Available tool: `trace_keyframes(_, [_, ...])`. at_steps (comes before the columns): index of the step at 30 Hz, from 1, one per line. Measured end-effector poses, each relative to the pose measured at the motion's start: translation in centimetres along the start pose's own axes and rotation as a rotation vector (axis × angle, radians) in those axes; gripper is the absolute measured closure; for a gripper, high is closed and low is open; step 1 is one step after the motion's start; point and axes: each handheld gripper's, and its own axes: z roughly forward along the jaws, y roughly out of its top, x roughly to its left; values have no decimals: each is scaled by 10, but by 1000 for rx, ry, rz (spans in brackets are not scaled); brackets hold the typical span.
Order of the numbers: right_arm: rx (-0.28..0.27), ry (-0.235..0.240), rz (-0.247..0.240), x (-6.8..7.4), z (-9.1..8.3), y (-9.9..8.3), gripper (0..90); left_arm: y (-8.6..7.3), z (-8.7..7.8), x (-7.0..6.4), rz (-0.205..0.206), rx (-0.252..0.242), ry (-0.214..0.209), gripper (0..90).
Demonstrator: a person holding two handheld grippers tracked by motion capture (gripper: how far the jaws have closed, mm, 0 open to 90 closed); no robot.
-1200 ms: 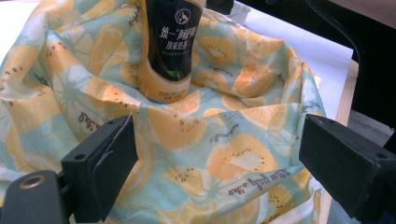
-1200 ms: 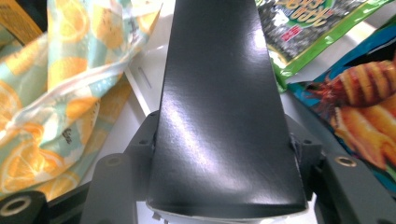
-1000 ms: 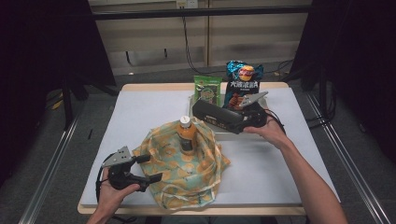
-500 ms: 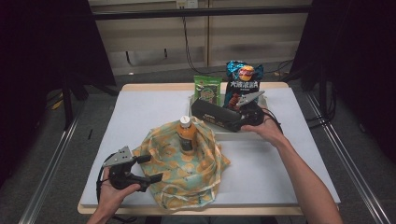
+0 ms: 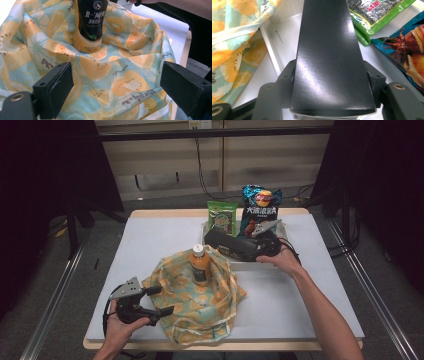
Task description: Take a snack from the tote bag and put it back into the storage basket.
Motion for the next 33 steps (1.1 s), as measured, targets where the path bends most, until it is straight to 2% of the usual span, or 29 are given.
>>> trace_keyframes(5, [3,5,17,0,2,-3,362,0,-1,0,-3,-4,-2,110])
trace_keyframes(9, [-9,12,38,0,2,-4,292,0,0,0,-3,-2,0,110])
trace_keyframes(12, [-28,8,58,2,-2,-3,239,1,-1,0,5,-5,4,110])
trace_keyframes(15, [-64,-6,63,7,-10,1,225,0,-1,0,-3,-9,-1,110])
trace_keyframes(18, [-112,-27,87,10,-20,1,235,1,-2,0,-4,-10,4,110])
trace_keyframes(21, [-148,-48,113,13,-29,-1,325,1,-2,0,-6,-17,2,110])
trace_keyframes(22, [-165,-41,121,14,-32,-2,412,1,-2,0,-2,-13,3,110])
trace_keyframes(24, [-183,-45,135,17,-37,-5,507,0,-2,0,-2,-9,3,111])
trace_keyframes(27, [-186,-4,150,20,-41,-11,707,1,-1,-1,5,-4,8,113])
trace_keyframes(32, [-206,6,161,27,-37,-25,873,1,-1,0,3,1,12,114])
trace_keyframes(33, [-193,2,158,27,-36,-25,894,1,-1,-1,2,0,10,114])
